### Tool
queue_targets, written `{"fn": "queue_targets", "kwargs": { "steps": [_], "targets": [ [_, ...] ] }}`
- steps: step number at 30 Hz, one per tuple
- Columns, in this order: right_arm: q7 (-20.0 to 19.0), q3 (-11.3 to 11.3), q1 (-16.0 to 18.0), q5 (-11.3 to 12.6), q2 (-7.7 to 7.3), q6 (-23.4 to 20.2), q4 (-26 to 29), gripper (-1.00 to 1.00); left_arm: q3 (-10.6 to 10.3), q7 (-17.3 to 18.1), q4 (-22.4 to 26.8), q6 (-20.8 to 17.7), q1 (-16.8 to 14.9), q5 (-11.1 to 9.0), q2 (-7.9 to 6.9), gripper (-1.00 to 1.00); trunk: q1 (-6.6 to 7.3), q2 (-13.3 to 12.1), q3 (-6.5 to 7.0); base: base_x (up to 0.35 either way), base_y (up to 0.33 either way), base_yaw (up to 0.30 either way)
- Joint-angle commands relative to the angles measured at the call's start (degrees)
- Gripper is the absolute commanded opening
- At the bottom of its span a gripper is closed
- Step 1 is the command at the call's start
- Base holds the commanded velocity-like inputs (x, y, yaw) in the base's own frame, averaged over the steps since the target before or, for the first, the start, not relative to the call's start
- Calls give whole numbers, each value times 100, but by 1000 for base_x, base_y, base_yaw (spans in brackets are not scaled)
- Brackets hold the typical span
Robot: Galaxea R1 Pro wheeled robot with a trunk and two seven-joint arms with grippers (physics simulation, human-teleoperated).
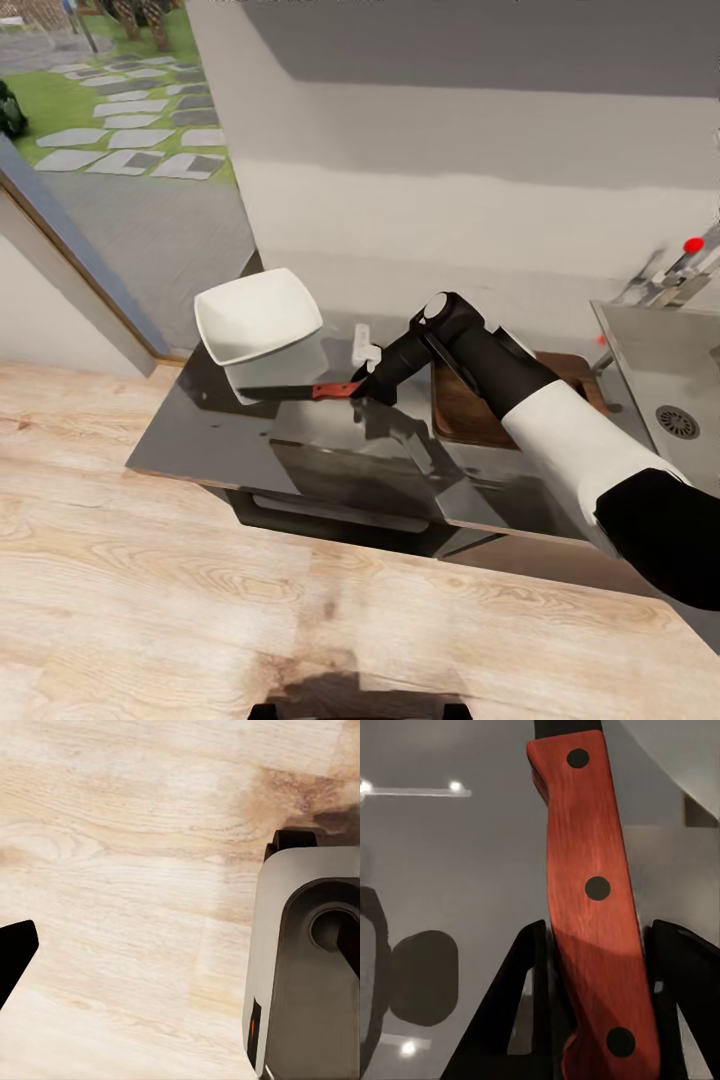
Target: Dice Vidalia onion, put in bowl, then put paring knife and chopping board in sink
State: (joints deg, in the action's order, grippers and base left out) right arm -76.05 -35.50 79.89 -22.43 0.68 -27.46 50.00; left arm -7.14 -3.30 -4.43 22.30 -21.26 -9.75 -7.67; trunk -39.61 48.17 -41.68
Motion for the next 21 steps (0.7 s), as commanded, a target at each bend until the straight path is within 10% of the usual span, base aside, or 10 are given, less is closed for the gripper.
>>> {"fn": "queue_targets", "kwargs": {
  "steps": [1, 21],
  "targets": [
    [-41, -10, -34, -16, 2, -102, 1, -100, -51, -4, -23, 38, -9, -45, 3, 100, 20, -39, 13, 0, 0, 0],
    [-41, -18, -35, -16, 2, -106, 1, -100, -51, -4, -23, 38, -9, -45, 3, 100, 460, -841, 372, 0, 0, 0]
  ]
}}
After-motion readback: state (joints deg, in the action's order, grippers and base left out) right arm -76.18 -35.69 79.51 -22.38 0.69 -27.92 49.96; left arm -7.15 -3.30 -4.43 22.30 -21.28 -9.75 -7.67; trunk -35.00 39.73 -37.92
